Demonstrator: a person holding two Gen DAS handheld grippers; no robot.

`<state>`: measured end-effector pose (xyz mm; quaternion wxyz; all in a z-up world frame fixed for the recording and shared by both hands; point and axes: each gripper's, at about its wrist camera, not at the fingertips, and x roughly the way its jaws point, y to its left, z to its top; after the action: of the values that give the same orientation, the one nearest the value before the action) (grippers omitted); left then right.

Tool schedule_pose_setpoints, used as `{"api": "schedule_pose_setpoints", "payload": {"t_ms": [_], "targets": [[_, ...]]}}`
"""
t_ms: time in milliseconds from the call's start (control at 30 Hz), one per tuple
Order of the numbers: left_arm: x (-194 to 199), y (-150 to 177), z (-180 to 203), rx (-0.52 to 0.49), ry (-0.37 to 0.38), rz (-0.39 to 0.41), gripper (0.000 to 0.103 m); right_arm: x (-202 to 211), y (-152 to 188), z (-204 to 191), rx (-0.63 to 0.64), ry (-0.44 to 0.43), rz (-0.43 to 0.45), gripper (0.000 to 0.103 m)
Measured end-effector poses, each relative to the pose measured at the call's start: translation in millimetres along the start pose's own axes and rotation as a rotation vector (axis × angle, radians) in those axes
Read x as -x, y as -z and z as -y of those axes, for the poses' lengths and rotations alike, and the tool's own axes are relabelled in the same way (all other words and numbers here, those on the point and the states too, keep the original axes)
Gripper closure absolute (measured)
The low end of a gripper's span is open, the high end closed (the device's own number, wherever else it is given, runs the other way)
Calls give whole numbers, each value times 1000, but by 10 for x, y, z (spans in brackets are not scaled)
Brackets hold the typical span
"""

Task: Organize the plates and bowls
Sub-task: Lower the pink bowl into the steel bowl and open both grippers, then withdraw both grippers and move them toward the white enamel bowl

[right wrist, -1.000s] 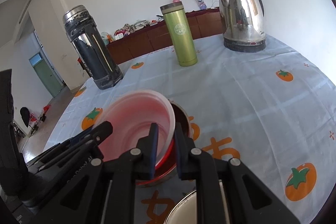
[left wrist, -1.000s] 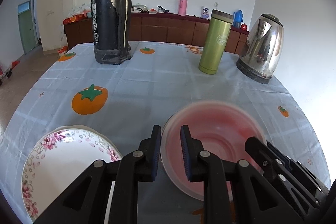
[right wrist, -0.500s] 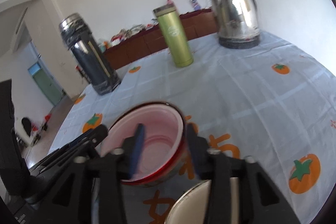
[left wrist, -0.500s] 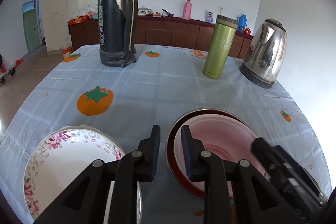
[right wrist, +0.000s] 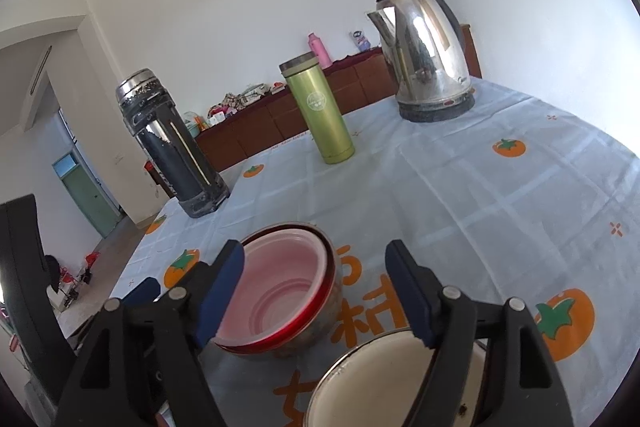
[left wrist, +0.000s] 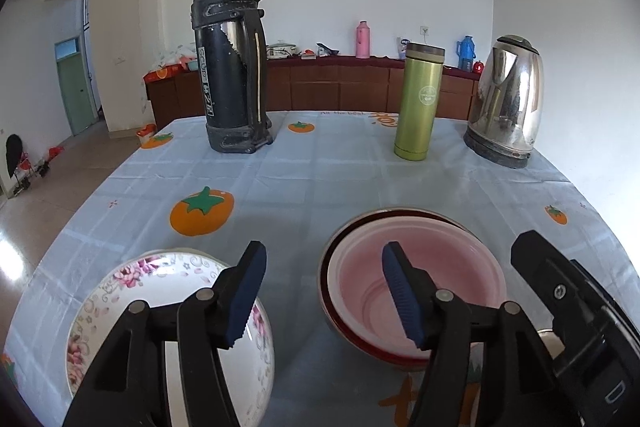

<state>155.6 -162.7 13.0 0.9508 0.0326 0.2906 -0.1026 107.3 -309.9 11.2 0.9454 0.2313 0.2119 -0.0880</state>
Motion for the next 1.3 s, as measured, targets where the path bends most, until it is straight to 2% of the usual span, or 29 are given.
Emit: {"api": "schedule_pose_setpoints", "payload": {"t_ms": [100, 367, 500, 600, 933, 1300], "targets": [[44, 24, 5, 5, 2, 13, 40, 60, 28, 8, 8, 9, 20, 28], [137, 131, 52, -2, -1, 25, 38, 236, 120, 64, 9, 25, 60, 14], [196, 182, 81, -6, -1, 35, 37, 331, 126, 95, 5, 32, 91, 10], [248, 215, 92, -8, 0, 53, 30, 378, 125, 109, 4, 41, 111, 6], [412, 335, 141, -11, 13, 106, 24, 529, 177, 104, 27, 41, 145, 6], [572, 484, 106, -11, 3, 156, 24, 719, 242, 107, 67, 68, 204, 3]]}}
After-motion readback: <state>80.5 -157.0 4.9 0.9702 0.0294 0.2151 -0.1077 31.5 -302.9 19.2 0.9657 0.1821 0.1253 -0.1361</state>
